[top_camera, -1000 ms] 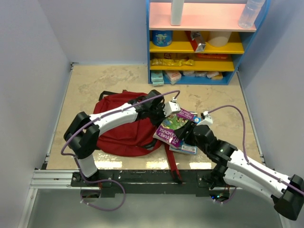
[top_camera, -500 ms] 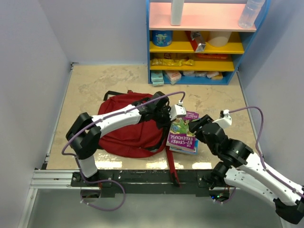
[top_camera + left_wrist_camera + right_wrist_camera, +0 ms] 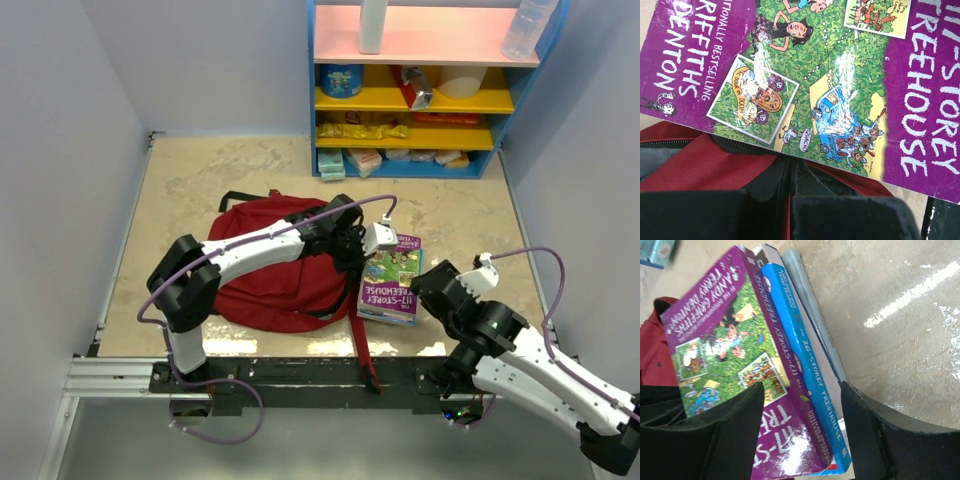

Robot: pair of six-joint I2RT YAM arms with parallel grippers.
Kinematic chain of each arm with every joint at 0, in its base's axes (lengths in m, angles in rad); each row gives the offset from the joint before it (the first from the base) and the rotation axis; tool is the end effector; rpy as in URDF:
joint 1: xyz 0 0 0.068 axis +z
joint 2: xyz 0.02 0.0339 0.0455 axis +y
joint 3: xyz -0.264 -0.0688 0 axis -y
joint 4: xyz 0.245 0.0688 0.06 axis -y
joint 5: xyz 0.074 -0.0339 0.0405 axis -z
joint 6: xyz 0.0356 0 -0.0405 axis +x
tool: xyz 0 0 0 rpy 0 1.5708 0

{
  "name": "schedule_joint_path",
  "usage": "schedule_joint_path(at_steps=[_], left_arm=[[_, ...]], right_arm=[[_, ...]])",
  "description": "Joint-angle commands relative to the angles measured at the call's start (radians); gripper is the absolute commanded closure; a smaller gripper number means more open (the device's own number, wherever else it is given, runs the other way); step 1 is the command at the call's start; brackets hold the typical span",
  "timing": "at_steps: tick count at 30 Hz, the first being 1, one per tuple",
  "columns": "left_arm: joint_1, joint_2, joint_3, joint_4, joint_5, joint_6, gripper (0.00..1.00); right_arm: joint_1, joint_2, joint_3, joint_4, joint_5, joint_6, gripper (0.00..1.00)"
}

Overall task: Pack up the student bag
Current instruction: Pick up the book from the center of the board.

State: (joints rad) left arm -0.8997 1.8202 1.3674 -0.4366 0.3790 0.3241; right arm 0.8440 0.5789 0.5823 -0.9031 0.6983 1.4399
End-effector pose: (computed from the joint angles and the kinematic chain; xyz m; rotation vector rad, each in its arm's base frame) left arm 0.2379 -0.3208 0.2329 1.5764 1.9502 -0.7119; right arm 0.0881 0.0646 0.2395 0.9217 2.0408 0.3682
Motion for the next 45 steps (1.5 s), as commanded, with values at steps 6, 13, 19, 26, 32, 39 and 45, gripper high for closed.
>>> schedule_joint_path(at_steps=[6, 13, 19, 26, 32, 39, 45], left_arm=[[-0.036, -0.016, 0.076, 0.061, 0.029, 0.013, 1.0], [-0.038, -0.019, 0.075, 0.059, 0.015, 0.018, 1.0], [-0.036, -0.022, 0.075, 0.056, 0.012, 0.02, 1.0], [-0.038, -0.03, 0.067, 0.052, 0.005, 0.027, 1.0], [-0.044, 0.004, 0.096, 0.061, 0.021, 0.006, 1.0], [-0.064, 0.03, 0.147, 0.044, 0.008, 0.007, 1.0], [-0.073, 0.036, 0.144, 0.041, 0.011, 0.004, 1.0]], right_arm=[[0.006, -0.086, -0.128, 0.245, -0.023, -0.022, 0.34], [0.004, -0.058, -0.174, 0.417, -0.094, -0.076, 0.35], [0.004, 0.024, -0.186, 0.53, -0.164, -0.104, 0.35], [0.006, -0.042, -0.185, 0.455, -0.126, -0.072, 0.36], [0.004, -0.201, -0.226, 0.383, -0.126, 0.005, 0.43], [0.006, -0.252, -0.161, 0.357, -0.115, -0.041, 0.47], [0.004, -0.162, -0.118, 0.441, -0.154, -0.118, 0.48]])
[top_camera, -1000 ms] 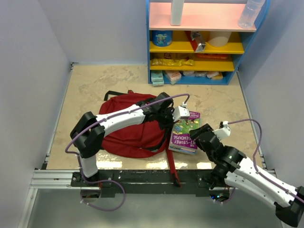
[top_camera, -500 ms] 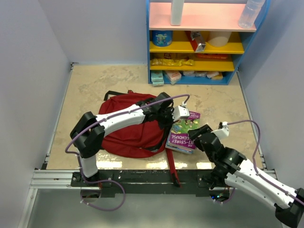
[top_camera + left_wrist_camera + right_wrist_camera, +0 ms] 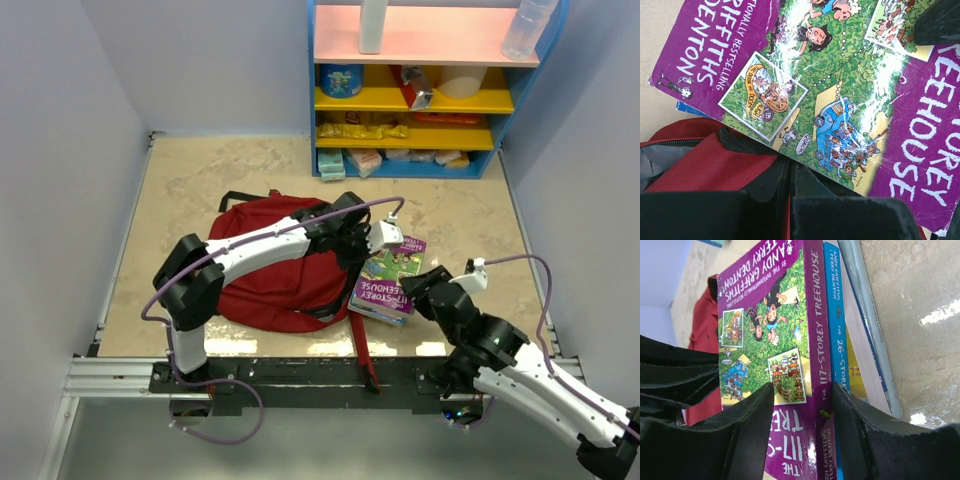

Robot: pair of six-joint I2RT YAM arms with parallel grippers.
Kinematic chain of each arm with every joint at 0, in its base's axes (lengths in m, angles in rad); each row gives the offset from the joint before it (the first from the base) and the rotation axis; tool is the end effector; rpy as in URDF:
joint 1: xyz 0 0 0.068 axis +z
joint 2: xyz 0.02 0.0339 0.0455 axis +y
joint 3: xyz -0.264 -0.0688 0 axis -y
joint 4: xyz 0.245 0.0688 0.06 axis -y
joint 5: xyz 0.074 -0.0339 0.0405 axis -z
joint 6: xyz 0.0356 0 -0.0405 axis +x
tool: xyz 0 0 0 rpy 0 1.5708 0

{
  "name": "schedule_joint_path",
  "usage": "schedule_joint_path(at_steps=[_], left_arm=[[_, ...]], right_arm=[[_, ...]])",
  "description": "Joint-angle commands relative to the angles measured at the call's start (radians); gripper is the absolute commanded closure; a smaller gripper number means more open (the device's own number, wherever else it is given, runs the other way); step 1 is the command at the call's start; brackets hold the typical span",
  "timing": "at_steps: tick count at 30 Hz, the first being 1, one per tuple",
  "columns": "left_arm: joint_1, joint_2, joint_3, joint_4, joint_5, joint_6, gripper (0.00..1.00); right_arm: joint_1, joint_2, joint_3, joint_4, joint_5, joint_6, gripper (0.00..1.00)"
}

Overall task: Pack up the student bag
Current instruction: Pick up the book from the center of the board.

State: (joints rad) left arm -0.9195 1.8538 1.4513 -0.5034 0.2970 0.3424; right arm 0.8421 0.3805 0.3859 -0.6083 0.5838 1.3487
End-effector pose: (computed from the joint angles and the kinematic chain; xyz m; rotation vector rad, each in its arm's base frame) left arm 0.2398 -0.3318 0.2412 1.5915 1.9579 -0.6089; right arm 0.0845 0.0652 0.2141 0.8533 1.9635 0.6975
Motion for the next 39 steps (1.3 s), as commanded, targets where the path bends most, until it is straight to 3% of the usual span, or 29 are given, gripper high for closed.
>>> schedule_joint_path(at_steps=[1, 10, 27, 30, 31, 37, 39], left_arm=[[-0.055, 0.001, 0.058, 0.108, 0.093, -0.013, 1.0], [-0.073, 0.021, 0.077, 0.103, 0.097, -0.014, 1.0], [-0.076, 0.001, 0.061, 0.103, 0.087, -0.009, 1.0], [-0.076, -0.004, 0.061, 0.103, 0.088, -0.008, 1.0], [-0.074, -0.01, 0.061, 0.1, 0.085, -0.006, 1.0], [-0.052, -0.082, 0.058, 0.017, 0.054, 0.021, 1.0], [-0.032, -0.141, 0.038, -0.027, 0.039, 0.035, 1.0]], right_arm=[[0.008, 0.041, 0.088, 0.153, -0.044, -0.043, 0.48], [0.008, 0.066, 0.235, 0.125, -0.015, -0.127, 0.48], [0.008, 0.211, 0.172, 0.19, -0.098, -0.137, 0.48], [0.006, 0.238, 0.185, 0.148, -0.087, -0.134, 0.6], [0.006, 0.239, 0.186, 0.137, -0.087, -0.134, 0.69], [0.006, 0.21, 0.197, 0.127, -0.069, -0.167, 1.0], [0.006, 0.192, 0.22, 0.113, -0.053, -0.207, 1.0]])
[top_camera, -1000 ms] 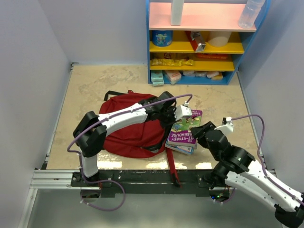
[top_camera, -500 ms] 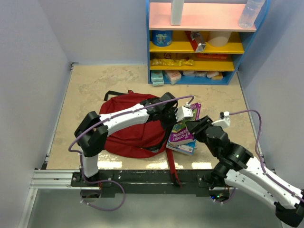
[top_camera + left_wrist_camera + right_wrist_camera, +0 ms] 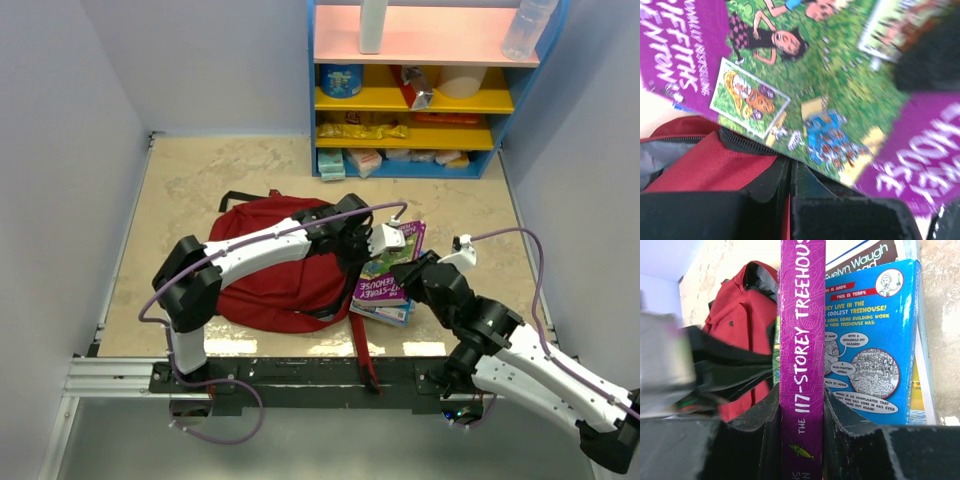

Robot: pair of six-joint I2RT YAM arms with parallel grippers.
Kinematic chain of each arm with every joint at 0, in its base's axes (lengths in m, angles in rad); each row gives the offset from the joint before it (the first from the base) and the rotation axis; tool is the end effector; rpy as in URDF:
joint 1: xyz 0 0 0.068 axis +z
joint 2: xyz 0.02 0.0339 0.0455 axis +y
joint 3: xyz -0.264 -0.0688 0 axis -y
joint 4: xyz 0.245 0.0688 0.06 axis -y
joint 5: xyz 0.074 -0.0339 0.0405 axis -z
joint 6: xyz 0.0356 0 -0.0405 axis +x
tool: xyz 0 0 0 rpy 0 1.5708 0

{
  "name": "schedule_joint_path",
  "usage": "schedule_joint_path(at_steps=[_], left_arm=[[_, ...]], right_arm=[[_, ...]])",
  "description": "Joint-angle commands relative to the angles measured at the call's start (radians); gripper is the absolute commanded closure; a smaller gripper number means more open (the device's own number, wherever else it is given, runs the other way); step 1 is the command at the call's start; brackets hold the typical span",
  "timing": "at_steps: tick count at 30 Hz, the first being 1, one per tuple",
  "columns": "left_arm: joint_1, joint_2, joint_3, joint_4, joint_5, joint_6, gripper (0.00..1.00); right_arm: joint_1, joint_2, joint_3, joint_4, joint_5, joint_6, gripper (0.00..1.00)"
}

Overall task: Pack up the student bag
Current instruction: Pick up the book from the center of the board, then place the book in the student bag.

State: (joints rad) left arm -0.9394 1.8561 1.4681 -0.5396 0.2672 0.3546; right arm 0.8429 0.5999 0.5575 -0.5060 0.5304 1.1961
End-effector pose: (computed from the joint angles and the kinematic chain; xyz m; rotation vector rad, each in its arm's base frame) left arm 0.2337 -0.3355 0.2430 1.6233 1.9599 -0.5713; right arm 0.1058 0.0916 0.2575 0.6802 2.0002 0.7009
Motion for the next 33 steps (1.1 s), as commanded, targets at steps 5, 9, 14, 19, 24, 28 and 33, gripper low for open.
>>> schedule_joint_path(at_steps=[5, 9, 14, 19, 24, 28, 33], left_arm=[[0.096, -0.285, -0.023, -0.088, 0.064, 0.069, 1.0], [0.142, -0.406, -0.049, -0.213, 0.053, 0.119, 1.0], [0.16, -0.494, -0.062, -0.279, 0.017, 0.141, 1.0], [0.163, -0.549, -0.026, -0.315, -0.017, 0.138, 1.0], [0.165, -0.567, 0.035, -0.342, -0.061, 0.144, 1.0], [0.169, -0.592, 0.058, -0.315, -0.131, 0.13, 1.0], [0.169, -0.643, 0.058, -0.232, -0.146, 0.109, 1.0]], right_arm=[[0.005, -0.042, 0.045, 0.035, -0.021, -0.112, 1.0], [0.007, 0.032, 0.054, 0.122, -0.085, -0.153, 1.0], [0.005, 0.07, 0.088, 0.41, -0.245, -0.285, 1.0], [0.007, 0.158, 0.162, 0.486, -0.349, -0.375, 1.0], [0.005, 0.274, 0.165, 0.501, -0.453, -0.331, 1.0], [0.005, 0.319, 0.14, 0.479, -0.455, -0.273, 1.0], [0.005, 0.328, 0.035, 0.59, -0.475, -0.225, 1.0]])
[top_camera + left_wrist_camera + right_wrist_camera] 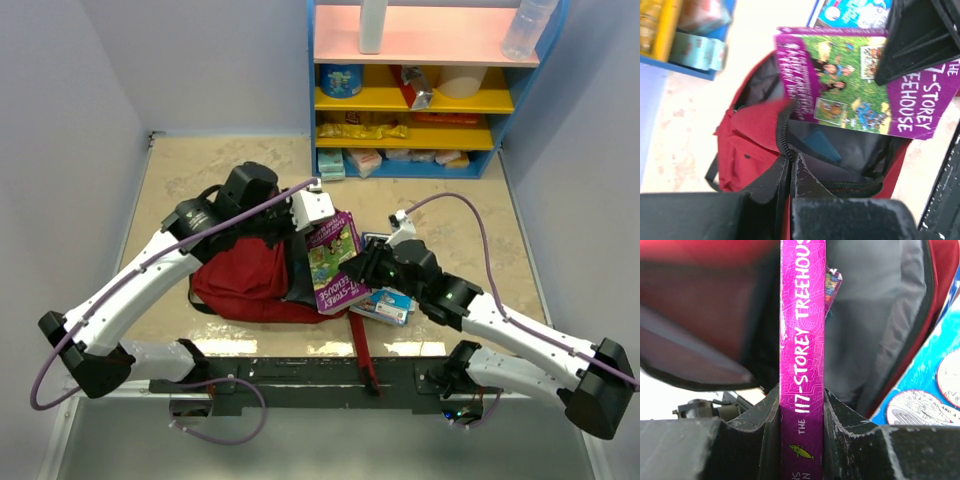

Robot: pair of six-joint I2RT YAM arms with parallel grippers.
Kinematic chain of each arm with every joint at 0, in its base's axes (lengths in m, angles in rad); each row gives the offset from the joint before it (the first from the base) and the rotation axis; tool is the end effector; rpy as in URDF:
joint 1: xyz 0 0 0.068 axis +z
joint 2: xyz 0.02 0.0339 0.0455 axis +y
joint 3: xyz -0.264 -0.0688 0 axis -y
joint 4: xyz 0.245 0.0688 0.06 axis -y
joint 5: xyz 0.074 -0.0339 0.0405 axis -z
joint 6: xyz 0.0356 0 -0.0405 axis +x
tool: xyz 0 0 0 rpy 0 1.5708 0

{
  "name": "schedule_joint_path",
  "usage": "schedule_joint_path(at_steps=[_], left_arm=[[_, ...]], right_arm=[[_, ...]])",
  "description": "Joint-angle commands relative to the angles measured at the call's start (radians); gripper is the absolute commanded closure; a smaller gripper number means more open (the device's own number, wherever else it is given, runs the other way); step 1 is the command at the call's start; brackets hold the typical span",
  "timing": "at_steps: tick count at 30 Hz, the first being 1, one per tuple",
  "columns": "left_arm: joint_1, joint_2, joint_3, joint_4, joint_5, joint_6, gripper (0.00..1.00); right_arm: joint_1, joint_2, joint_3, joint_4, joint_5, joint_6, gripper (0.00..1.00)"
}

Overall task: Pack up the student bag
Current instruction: Place the book in the student bag.

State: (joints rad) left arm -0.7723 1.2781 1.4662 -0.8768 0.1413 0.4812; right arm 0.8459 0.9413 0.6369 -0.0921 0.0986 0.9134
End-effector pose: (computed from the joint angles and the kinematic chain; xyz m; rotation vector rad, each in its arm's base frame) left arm 0.1810 -0.1834 0.4016 1.3924 1.7935 -0.3143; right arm 0.1467 0.1603 0.2684 0.1410 2.1155 1.0198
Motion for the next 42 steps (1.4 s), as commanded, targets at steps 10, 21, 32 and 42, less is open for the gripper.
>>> schedule_joint_path(at_steps=[10, 21, 32, 42], left_arm=[[0.002, -0.048, 0.051, 0.061, 0.018, -0.02, 1.0], [0.002, -0.025, 0.052, 0.018, 0.167, -0.013, 1.0], [0.001, -0.02, 0.034, 0.058, 0.169, -0.053, 1.0], [0.002, 0.009, 0.042, 0.13, 0.084, -0.144, 1.0]], right_arm=[[0.002, 0.189, -0.045, 0.372, -0.168, 0.091, 1.0], [-0.036, 0.631, 0.339, 0.607, -0.421, 0.008, 1.0], [-0.044, 0.769, 0.386, 0.753, -0.194, 0.185, 1.0], [0.058, 0.892, 0.366, 0.974, 0.062, 0.323, 1.0]])
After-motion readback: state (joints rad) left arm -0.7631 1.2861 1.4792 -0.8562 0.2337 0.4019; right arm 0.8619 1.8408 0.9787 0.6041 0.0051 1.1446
